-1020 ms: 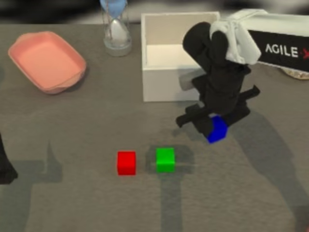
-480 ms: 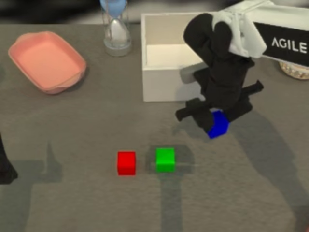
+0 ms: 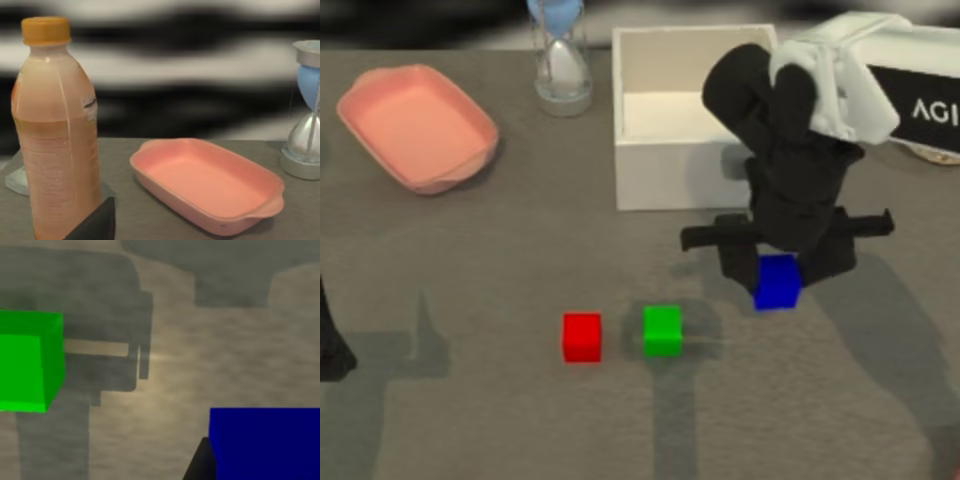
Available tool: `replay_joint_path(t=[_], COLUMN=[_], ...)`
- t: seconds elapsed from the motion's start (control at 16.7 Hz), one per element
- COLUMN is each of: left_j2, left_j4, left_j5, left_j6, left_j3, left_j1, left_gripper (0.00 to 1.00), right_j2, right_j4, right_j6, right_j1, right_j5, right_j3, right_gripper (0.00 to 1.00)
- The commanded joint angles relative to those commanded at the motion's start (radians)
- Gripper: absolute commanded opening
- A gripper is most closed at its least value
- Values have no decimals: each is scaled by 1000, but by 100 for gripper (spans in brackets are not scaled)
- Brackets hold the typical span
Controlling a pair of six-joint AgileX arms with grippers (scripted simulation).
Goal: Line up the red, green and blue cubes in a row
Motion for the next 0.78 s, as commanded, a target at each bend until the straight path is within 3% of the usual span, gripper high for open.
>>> replay_joint_path(t=[0.18,0.48,0.78], left_j2=[0,0,0], left_j4=[0,0,0], left_j5=[0,0,0], left_j6=[0,0,0], left_j3=[0,0,0], left_j1=[0,0,0], left_gripper=[100,100,100], right_j2=[-37,-34,18], right_j4=[5,8,161], right_j6=[76,79,82], right_j1=[12,7,11], right_j5=[1,0,2], right_j3=[-35,-36,-130], right_gripper=[0,0,0])
